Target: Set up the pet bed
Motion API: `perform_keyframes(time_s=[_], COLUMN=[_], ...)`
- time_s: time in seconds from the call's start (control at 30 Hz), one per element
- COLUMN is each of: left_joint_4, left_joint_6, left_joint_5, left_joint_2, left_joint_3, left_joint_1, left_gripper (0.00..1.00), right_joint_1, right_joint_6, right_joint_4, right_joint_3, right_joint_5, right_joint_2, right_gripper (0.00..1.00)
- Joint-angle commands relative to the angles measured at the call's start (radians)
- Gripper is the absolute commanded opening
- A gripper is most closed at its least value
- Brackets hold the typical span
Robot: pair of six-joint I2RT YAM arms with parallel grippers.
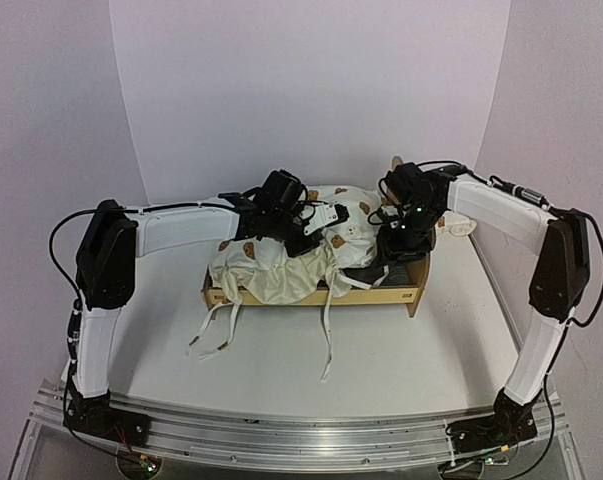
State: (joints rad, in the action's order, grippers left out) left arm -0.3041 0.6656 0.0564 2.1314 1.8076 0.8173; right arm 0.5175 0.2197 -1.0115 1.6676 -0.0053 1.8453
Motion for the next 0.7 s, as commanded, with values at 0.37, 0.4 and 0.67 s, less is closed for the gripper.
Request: perform_keyframes(time_s=[0.37,0.4,0.67], left_joint_4=[0.038,0.038,0.029], left_joint_6=[0.011,0.010,-0.005], left_joint_5=[-0.046,-0.046,-0.047], left_joint_2=[-0.072,-0.073,-0.077], left_joint_3=[-0.019,-0.019,-0.026], left_joint_1=[-0.026,-0.026,-0.026], left_gripper=[0.00,0.00,0.00], right_joint_1=[-0.006,-0.006,-0.004], right_joint_6=[-0.116,-0.077,0.073], right_joint_4=[-0.128,-0.145,-0.099], right_joint_3=[0.182,0.208,0.175], right_joint_5=[0.032,0.034,0.137], right_joint_2=[0.060,0.095,0.175], right_gripper=[0.36,0.38,0.41])
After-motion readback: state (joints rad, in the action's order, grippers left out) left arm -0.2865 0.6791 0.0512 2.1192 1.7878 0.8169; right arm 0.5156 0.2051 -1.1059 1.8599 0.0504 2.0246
